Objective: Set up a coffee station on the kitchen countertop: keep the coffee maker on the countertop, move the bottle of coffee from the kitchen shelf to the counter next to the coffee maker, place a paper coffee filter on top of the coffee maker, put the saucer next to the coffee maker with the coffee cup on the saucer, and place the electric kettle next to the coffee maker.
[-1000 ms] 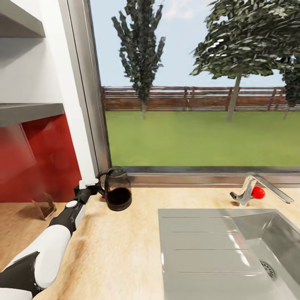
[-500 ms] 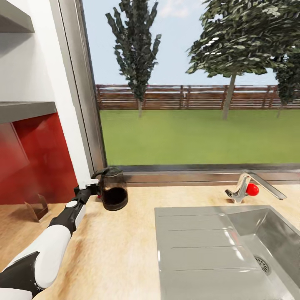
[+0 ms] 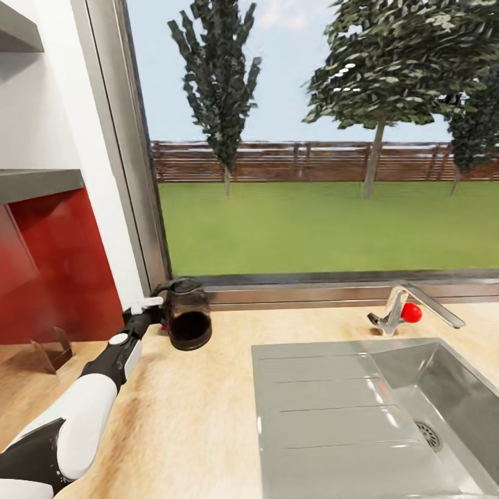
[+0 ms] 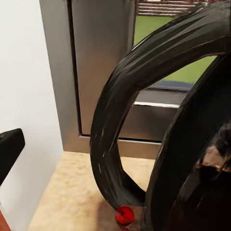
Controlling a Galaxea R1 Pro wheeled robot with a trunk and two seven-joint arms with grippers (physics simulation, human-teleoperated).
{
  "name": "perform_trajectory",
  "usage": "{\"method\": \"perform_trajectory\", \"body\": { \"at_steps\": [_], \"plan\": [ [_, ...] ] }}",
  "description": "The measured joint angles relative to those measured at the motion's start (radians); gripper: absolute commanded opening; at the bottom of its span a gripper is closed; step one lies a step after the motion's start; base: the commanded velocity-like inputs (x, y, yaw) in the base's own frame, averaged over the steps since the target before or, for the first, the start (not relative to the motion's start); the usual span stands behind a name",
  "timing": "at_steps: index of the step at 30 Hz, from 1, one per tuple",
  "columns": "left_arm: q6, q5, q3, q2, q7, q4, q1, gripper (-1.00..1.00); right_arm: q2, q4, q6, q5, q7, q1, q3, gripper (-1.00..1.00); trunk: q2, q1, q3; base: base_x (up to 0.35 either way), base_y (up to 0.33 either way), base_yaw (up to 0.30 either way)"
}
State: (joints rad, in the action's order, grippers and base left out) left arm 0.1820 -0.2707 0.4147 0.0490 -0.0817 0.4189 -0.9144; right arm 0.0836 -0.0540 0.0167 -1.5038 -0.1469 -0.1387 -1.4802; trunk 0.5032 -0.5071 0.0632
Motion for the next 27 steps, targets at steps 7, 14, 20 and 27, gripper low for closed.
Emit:
{"method": "perform_trajectory", "body": {
  "at_steps": [7, 14, 20, 27],
  "plan": [
    [0.005, 0.001, 0.000, -0.001, -0.005, 0.007, 0.000, 1.00, 0.000, 0.000, -0.001, 0.000, 0.001, 0.000, 0.000, 1.00, 0.000, 0.000, 0.003, 0.000, 0.000, 0.000],
    [0.006, 0.001, 0.000, 0.000, -0.011, 0.007, 0.000, 1.00, 0.000, 0.000, -0.001, 0.000, 0.002, 0.000, 0.000, 1.00, 0.000, 0.000, 0.004, 0.000, 0.000, 0.000],
    [0.006, 0.000, -0.001, 0.001, -0.012, 0.008, 0.000, 1.00, -0.001, 0.000, -0.001, 0.000, 0.002, 0.000, 0.000, 1.00, 0.000, 0.000, 0.004, 0.000, 0.000, 0.000],
    [0.026, -0.001, -0.001, 0.001, -0.012, 0.008, 0.000, 1.00, 0.000, 0.000, -0.001, 0.000, 0.002, 0.000, 0.000, 1.00, 0.000, 0.000, 0.004, 0.000, 0.000, 0.000]
  ]
}}
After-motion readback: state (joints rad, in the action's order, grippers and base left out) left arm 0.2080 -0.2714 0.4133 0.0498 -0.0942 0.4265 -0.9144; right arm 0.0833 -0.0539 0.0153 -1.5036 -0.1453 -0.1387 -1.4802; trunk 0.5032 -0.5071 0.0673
